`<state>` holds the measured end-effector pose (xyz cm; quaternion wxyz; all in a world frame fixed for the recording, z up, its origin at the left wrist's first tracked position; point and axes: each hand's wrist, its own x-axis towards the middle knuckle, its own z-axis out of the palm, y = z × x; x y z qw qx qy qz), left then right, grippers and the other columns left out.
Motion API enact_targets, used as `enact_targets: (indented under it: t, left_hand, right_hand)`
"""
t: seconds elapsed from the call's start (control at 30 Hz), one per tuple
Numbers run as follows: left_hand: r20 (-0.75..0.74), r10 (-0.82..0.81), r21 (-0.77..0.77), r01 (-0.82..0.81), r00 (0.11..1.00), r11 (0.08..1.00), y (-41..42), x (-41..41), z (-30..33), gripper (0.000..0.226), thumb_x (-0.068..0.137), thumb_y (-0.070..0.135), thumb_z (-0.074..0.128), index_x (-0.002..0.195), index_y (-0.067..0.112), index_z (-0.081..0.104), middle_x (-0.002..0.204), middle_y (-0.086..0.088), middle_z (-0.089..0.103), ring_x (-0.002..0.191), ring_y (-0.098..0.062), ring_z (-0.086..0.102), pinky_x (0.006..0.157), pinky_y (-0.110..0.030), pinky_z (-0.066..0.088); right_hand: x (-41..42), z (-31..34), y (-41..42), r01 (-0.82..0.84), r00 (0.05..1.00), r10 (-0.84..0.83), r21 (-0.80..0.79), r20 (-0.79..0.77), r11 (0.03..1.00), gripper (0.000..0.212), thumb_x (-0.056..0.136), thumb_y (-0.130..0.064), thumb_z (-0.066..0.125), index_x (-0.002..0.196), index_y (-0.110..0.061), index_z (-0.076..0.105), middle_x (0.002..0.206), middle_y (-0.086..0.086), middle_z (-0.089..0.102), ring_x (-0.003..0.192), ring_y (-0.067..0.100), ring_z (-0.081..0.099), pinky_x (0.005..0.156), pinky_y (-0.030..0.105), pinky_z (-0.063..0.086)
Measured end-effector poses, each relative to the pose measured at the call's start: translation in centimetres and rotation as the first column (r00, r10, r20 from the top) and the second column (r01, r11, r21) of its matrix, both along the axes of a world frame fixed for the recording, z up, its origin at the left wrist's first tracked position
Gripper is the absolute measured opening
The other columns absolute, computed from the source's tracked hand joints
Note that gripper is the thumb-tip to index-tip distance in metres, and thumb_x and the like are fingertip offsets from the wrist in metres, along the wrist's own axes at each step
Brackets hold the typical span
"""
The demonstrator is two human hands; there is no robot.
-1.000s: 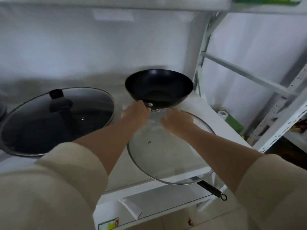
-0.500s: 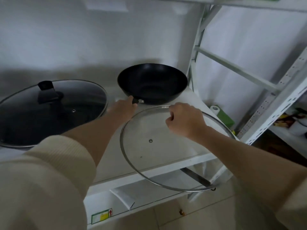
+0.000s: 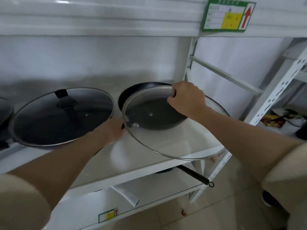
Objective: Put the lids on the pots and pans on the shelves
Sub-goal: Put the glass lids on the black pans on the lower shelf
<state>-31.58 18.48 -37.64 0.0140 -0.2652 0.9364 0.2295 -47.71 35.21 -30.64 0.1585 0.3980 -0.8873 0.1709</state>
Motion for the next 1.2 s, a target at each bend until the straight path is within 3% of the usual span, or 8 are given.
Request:
enact_targets:
  t: [0.07,0.17,0.23,0.33,0.47,0.7,0.87,1.2]
  left_hand:
    - [0.061,0.086,-0.059,-0.082,0.994,0.995,0.3,-0.1,-0.1,0.041,0.097,0.040,0.037,0.133,0.022,0.044,0.120,-0.010,0.062,0.106,-0.029,0.059,0.095,-0.041,0.045]
    - [0.172,0.227,-0.291,-0.171,0.959,0.941,0.7,-1.9,-1.0,0.058,0.097,0.047,0.032,0.149,0.022,0.026,0.132,-0.008,0.057,0.120,-0.032,0.055,0.098,-0.044,0.042]
    - [0.154,0.205,-0.366,-0.137,0.967,0.920,0.9,-2.9,-1.9,0.051,0.098,0.043,0.036,0.146,0.025,0.033,0.135,-0.006,0.054,0.123,-0.032,0.053,0.098,-0.045,0.044]
    - [-0.006,0.214,-0.283,-0.207,0.977,0.936,-0.6,-3.3,-3.0,0.041,0.094,0.047,0.039,0.121,0.019,0.054,0.109,-0.007,0.067,0.102,-0.033,0.063,0.082,-0.039,0.047]
    - [-0.038,0.163,-0.349,-0.166,0.986,0.922,-2.1,-2.6,-3.5,0.036,0.096,0.044,0.038,0.117,0.016,0.042,0.079,-0.003,0.058,0.086,-0.033,0.066,0.067,-0.035,0.043]
    - [-0.031,0.175,-0.291,-0.176,0.984,0.940,-1.8,-2.7,-3.2,0.046,0.086,0.062,0.040,0.107,0.021,0.043,0.097,-0.002,0.066,0.079,-0.026,0.057,0.070,-0.033,0.041]
    - [0.034,0.153,-0.307,-0.136,0.988,0.942,-1.9,-2.6,-3.0,0.082,0.072,0.083,0.034,0.126,0.022,0.043,0.097,0.002,0.069,0.095,-0.025,0.066,0.074,-0.035,0.045]
    - [0.036,0.162,-0.325,-0.142,0.986,0.935,-2.4,-2.9,-3.2,0.076,0.081,0.078,0.029,0.129,0.019,0.039,0.093,-0.001,0.067,0.086,-0.025,0.066,0.074,-0.038,0.051]
  right_hand:
    - [-1.0,0.1,-2.4,-0.015,0.999,0.016,0.023,-0.029,1.000,0.017,0.087,-0.028,0.059,0.090,-0.012,0.062,0.084,0.005,0.058,0.075,0.022,0.058,0.070,0.034,0.051]
    - [-2.9,0.0,-5.6,-0.026,0.999,0.028,0.038,-0.037,0.999,0.017,0.085,-0.025,0.058,0.090,-0.010,0.063,0.089,0.008,0.062,0.080,0.026,0.061,0.072,0.036,0.054]
    - [-4.0,-0.4,-7.4,-0.033,0.999,0.033,0.041,0.000,0.999,0.017,0.084,-0.024,0.059,0.090,-0.009,0.063,0.089,0.009,0.063,0.082,0.029,0.063,0.074,0.040,0.055]
    - [-5.7,-1.7,-9.2,-0.041,0.999,0.041,0.040,0.014,0.998,0.017,0.087,-0.024,0.059,0.092,-0.008,0.063,0.090,0.011,0.064,0.084,0.030,0.064,0.078,0.044,0.054]
    - [-7.1,-3.0,-10.5,-0.083,0.996,0.082,0.025,0.043,0.996,0.021,0.090,-0.028,0.057,0.094,-0.008,0.061,0.092,0.012,0.063,0.083,0.028,0.063,0.074,0.041,0.054]
    - [-7.6,-5.0,-10.8,-0.065,0.998,0.065,0.047,0.010,0.997,0.026,0.094,-0.030,0.055,0.097,-0.005,0.059,0.099,0.014,0.054,0.088,0.034,0.059,0.067,0.037,0.042]
    - [-7.8,-5.6,-11.1,-0.072,0.996,0.070,0.032,0.064,0.997,0.023,0.095,-0.026,0.053,0.102,-0.004,0.056,0.107,0.016,0.053,0.091,0.034,0.059,0.072,0.039,0.045]
    - [-8.2,-5.7,-11.7,-0.098,0.986,0.092,0.040,0.139,0.994,0.025,0.093,-0.016,0.056,0.115,-0.003,0.054,0.122,0.018,0.049,0.104,0.034,0.056,0.079,0.033,0.038]
